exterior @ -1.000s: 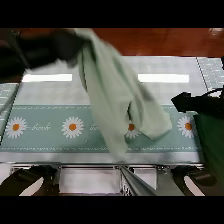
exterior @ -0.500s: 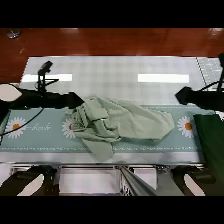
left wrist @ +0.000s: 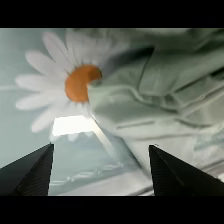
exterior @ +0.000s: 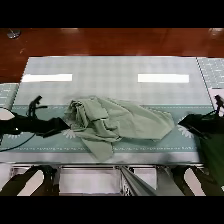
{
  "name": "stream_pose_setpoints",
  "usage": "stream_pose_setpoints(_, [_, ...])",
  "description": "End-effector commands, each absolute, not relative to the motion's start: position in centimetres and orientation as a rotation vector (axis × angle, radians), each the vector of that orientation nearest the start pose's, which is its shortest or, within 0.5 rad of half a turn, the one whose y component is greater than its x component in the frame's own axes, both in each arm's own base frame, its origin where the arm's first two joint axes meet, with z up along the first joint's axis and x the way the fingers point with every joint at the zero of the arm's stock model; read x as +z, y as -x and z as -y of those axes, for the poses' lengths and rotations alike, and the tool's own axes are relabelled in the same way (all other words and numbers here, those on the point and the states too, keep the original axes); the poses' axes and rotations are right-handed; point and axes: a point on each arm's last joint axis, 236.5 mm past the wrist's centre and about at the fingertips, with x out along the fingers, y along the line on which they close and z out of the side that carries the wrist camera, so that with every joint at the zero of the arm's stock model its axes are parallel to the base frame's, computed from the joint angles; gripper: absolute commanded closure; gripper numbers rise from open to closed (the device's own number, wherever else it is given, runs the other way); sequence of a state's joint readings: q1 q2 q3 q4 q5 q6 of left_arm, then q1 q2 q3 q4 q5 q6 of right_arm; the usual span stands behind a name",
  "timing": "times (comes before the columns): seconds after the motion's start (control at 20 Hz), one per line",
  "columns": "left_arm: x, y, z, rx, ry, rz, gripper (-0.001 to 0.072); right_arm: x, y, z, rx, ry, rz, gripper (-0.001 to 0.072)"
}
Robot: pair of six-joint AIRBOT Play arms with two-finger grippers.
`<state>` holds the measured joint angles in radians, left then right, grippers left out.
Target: Fold the shirts.
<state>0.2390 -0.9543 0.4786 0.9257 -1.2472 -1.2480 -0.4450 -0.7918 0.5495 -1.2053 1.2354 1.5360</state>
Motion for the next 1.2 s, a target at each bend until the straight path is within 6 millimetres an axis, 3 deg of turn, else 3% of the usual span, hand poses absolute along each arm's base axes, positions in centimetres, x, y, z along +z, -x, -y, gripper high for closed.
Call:
stream_pose_setpoints(0.0, [-8.9, -18.4, 11.3, -0.383, 0.672, -1.532, 0.0009, -6.1, -20.0, -1.3, -0.042, -0.698, -1.408, 0.0085])
stream_pose_setpoints(0.2, [-8.9, -21.7, 14.1, -0.386, 0.708, -1.406, 0.0010, -6.2, -19.9, -1.1, -0.049, -0.688, -1.414, 0.0085])
stream_pose_setpoints(0.4, [-10.0, -20.7, 17.3, -0.492, 0.585, -1.450, 0.0039, -6.3, -20.1, -0.8, -0.061, -0.682, -1.402, 0.0085])
stream_pose_setpoints(0.45, [-9.8, -20.4, 17.7, -0.538, 0.556, -1.460, 0.0312, -6.4, -20.2, -0.8, -0.064, -0.685, -1.401, 0.0085])
stream_pose_setpoints(0.5, [-9.3, -20.4, 18.0, -0.579, 0.534, -1.459, 0.0693, -6.7, -20.2, -0.8, -0.066, -0.693, -1.410, 0.0085])
stream_pose_setpoints(0.65, [-7.3, -21.8, 18.3, -0.631, 0.522, -1.423, 0.0683, -7.0, -20.8, -2.6, 0.006, -0.777, -1.437, 0.0085])
stream_pose_setpoints(0.75, [-6.3, -22.9, 18.4, -0.644, 0.512, -1.392, 0.0682, -7.5, -21.7, -2.8, 0.008, -0.816, -1.426, 0.0085])
stream_pose_setpoints(0.9, [-5.7, -23.6, 18.5, -0.650, 0.507, -1.373, 0.0682, -8.6, -22.2, -3.7, 0.023, -0.842, -1.455, 0.0086])
stream_pose_setpoints(1.1, [-5.7, -23.5, 18.6, -0.647, 0.519, -1.379, 0.0682, -10.2, -23.1, -7.9, 0.113, -0.794, -1.497, 0.0112])
stream_pose_setpoints(1.15, [-5.5, -23.6, 18.7, -0.640, 0.536, -1.384, 0.0682, -10.2, -23.6, -8.6, 0.129, -0.796, -1.493, 0.0361])
